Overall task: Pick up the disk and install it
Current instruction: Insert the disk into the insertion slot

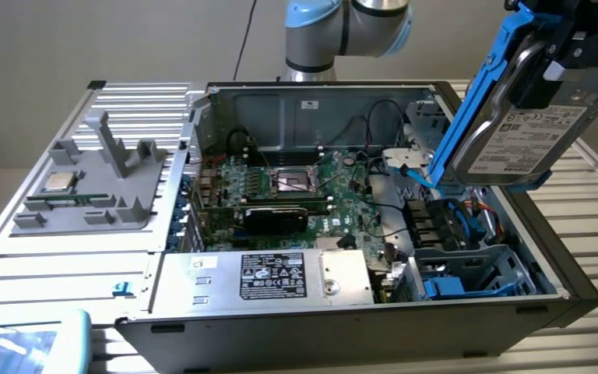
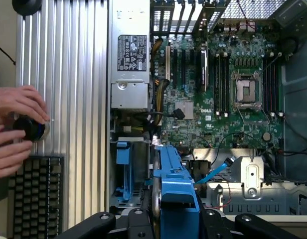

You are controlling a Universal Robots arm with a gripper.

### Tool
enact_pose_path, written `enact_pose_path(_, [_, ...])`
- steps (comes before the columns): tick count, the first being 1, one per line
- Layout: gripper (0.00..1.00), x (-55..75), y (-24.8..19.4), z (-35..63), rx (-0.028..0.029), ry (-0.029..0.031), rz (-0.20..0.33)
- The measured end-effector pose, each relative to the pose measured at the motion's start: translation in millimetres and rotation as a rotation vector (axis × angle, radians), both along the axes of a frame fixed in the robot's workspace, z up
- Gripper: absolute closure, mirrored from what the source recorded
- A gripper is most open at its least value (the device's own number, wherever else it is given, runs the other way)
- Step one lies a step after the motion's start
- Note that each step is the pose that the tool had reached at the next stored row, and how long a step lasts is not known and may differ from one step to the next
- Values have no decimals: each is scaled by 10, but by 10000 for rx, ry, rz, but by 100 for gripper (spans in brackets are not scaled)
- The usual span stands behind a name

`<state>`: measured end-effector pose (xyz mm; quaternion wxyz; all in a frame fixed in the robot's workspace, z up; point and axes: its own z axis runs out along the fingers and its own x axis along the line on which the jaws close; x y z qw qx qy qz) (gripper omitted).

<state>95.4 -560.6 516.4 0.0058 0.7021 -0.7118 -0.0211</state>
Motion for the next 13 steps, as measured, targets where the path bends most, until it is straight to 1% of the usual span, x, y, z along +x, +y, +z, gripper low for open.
enact_pose_path(3, [63,0,-1,-1,1,0,0])
enact_pose_path(4, [63,0,-11,0,-2,1,-7])
enact_pose_path(7, [63,0,-61,0,-2,0,-54])
enact_pose_path(13, [63,0,-145,-20,0,-10,-220])
